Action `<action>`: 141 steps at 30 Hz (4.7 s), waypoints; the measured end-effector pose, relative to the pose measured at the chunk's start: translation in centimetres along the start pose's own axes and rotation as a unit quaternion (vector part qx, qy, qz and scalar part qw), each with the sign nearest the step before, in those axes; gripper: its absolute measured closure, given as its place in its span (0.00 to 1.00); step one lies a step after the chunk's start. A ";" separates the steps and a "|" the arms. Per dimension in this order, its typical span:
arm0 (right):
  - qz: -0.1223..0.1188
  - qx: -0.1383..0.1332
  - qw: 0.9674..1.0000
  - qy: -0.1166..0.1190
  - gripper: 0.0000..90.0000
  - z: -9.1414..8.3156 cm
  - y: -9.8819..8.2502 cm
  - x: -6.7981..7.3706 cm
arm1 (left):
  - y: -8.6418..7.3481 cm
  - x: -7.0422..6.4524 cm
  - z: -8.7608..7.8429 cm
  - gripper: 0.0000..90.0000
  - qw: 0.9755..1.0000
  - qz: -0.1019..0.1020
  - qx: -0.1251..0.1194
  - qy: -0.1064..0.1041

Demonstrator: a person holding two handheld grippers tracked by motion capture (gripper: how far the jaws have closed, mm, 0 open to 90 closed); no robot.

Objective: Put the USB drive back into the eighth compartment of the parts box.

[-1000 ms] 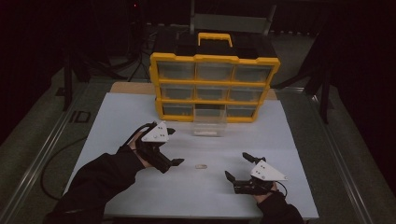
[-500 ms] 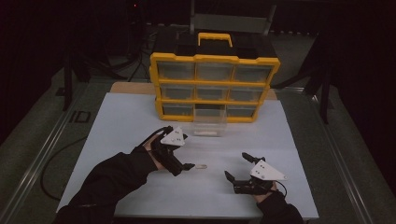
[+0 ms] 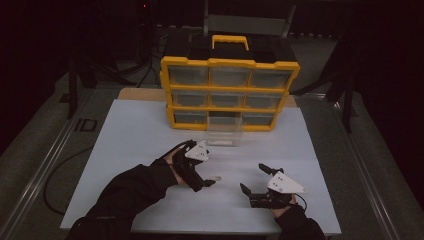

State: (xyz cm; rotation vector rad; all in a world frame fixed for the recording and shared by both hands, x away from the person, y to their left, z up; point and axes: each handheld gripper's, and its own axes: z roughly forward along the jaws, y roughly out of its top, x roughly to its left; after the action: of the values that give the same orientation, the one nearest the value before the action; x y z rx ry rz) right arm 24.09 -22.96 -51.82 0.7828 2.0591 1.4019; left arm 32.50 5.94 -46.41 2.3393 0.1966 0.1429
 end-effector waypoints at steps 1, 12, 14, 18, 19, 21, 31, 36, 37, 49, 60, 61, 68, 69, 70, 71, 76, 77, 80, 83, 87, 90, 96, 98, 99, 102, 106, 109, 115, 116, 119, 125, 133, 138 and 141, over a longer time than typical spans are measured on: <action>0.000 -0.001 1.000 0.000 0.10 0.0 0.0 0.0 | -0.1 0.0 0.2 0.01 1.000 -0.002 0.000 -0.002; 0.000 0.000 1.000 0.000 0.10 0.1 0.0 0.0 | -1.0 0.2 2.5 0.06 1.000 -0.003 0.015 -0.017; 0.000 0.000 1.000 0.002 0.10 0.1 0.0 0.0 | -1.3 0.2 2.9 0.09 1.000 -0.002 0.015 -0.025; 0.000 0.002 1.000 0.003 0.10 0.1 0.0 0.0 | -1.7 0.4 3.5 0.17 0.999 -0.004 0.016 -0.030; -0.001 0.001 1.000 0.003 0.10 0.1 0.0 0.0 | -1.7 0.4 3.7 0.17 0.999 -0.003 0.018 -0.030; -0.001 0.001 1.000 0.004 0.10 0.1 0.0 0.0 | -1.9 0.4 4.0 0.17 0.999 -0.002 0.025 -0.034; 0.000 0.002 1.000 0.005 0.10 0.2 0.0 0.0 | -2.7 0.8 5.5 0.38 0.997 -0.008 0.060 -0.037; 0.000 0.002 1.000 0.007 0.10 0.2 0.0 0.0 | -2.9 0.7 6.1 0.51 0.997 -0.012 0.063 -0.033; 0.000 0.001 1.000 0.007 0.10 0.2 0.0 0.0 | -2.8 0.7 6.2 0.53 0.998 -0.012 0.062 -0.031; -0.001 0.001 1.000 0.009 0.10 0.3 0.0 0.0 | -2.7 0.8 6.4 0.74 0.997 -0.008 0.062 -0.034; 0.000 0.002 1.000 0.010 0.10 0.3 0.0 0.1 | -2.3 0.5 6.4 0.88 0.996 -0.006 0.074 -0.039; -0.002 0.003 1.000 0.010 0.10 0.3 0.0 0.0 | -2.3 0.5 6.4 0.88 0.996 -0.008 0.075 -0.039; 0.001 0.002 1.000 0.009 0.10 0.3 0.0 0.0 | -2.0 0.3 6.1 0.89 0.996 -0.001 0.079 -0.036; 0.001 0.002 1.000 0.009 0.10 0.3 0.0 0.0 | -1.9 0.3 6.0 0.89 0.996 -0.001 0.078 -0.037; 0.001 0.000 1.000 0.009 0.10 0.3 0.0 0.0 | -1.8 0.2 5.9 0.89 0.996 0.000 0.076 -0.035; 0.001 0.000 1.000 0.009 0.10 0.3 0.0 0.0 | -1.7 0.3 5.7 0.89 0.997 -0.001 0.075 -0.034; 0.000 0.000 1.000 0.008 0.10 0.3 0.1 0.0 | -1.3 0.3 5.0 0.89 0.997 -0.003 0.071 -0.032; 0.000 -0.001 1.000 0.008 0.10 0.3 0.1 0.0 | -1.2 0.4 4.8 0.89 0.997 -0.005 0.068 -0.034; 0.002 0.001 1.000 0.009 0.10 0.3 0.0 0.0 | -1.0 0.5 4.4 0.89 0.997 -0.009 0.064 -0.032; 0.000 0.000 1.000 0.008 0.10 0.3 0.1 0.0 | -0.8 0.6 4.0 0.89 0.997 -0.008 0.064 -0.033; 0.002 -0.001 1.000 0.008 0.10 0.3 0.1 0.0 | -0.5 0.8 3.5 0.89 0.997 -0.004 0.065 -0.034; 0.001 0.001 1.000 0.007 0.10 0.3 0.0 0.0 | -0.2 1.0 3.1 0.89 0.997 -0.006 0.063 -0.034; 0.002 0.002 1.000 0.008 0.10 0.3 0.0 0.0 | 0.3 1.2 2.4 0.89 0.998 -0.006 0.060 -0.033; 0.001 0.000 1.000 0.007 0.10 0.3 0.1 0.0 | 0.5 1.3 2.2 0.89 0.998 -0.006 0.059 -0.038; 0.001 -0.001 1.000 0.008 0.10 0.3 0.1 0.0 | 0.6 1.3 2.1 0.89 0.998 -0.006 0.058 -0.036; 0.001 0.001 1.000 0.009 0.10 0.4 0.0 0.0 | 0.9 1.4 1.8 0.89 0.998 -0.004 0.058 -0.036; 0.000 0.001 1.000 0.009 0.10 0.4 0.1 0.0 | 1.2 1.5 1.6 0.89 0.998 -0.003 0.056 -0.039; 0.000 0.000 1.000 0.009 0.10 0.3 0.1 0.0 | 1.4 1.5 1.5 0.89 0.998 -0.004 0.053 -0.039; 0.001 -0.001 1.000 0.008 0.10 0.3 0.1 0.0 | 2.1 1.8 1.2 0.89 0.998 -0.002 0.051 -0.040; 0.001 -0.002 1.000 0.008 0.10 0.3 0.1 0.0 | 2.3 1.8 1.1 0.89 0.998 -0.003 0.051 -0.039; 0.001 0.001 1.000 0.009 0.10 0.4 0.1 -0.1 | 2.7 2.1 0.8 0.89 0.998 -0.001 0.048 -0.038; 0.000 0.001 1.000 0.009 0.10 0.4 0.1 -0.1 | 3.4 2.6 0.6 0.89 0.998 -0.002 0.044 -0.037; -0.001 -0.001 1.000 0.010 0.10 0.4 0.1 -0.1 | 4.5 3.5 0.0 0.89 0.999 -0.006 0.034 -0.033; -0.001 -0.001 1.000 0.009 0.10 0.4 0.1 -0.1 | 5.4 4.4 -0.6 0.89 0.999 -0.011 0.024 -0.026; 0.000 0.001 1.000 0.010 0.10 0.4 0.1 -0.1 | 5.8 4.7 -1.0 0.89 1.000 -0.012 0.020 -0.021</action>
State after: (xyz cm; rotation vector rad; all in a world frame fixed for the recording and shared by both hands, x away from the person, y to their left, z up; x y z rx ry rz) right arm 24.44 -22.74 -51.88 0.7724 2.0758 1.4116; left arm 37.51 3.48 -41.32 2.3759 0.2084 0.0774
